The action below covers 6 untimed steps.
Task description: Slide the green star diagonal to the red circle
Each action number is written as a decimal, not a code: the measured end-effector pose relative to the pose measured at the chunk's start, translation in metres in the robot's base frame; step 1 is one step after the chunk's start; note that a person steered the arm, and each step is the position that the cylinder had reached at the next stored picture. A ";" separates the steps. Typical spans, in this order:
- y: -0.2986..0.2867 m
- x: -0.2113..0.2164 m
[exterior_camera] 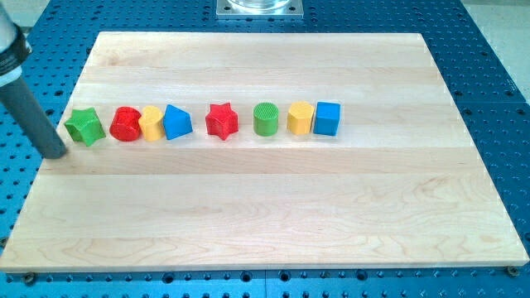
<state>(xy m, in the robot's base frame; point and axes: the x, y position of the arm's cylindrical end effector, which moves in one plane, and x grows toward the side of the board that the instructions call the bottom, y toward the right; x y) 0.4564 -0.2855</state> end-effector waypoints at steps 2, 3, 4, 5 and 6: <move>-0.007 -0.018; 0.006 -0.027; -0.017 0.033; 0.017 -0.012; 0.070 -0.068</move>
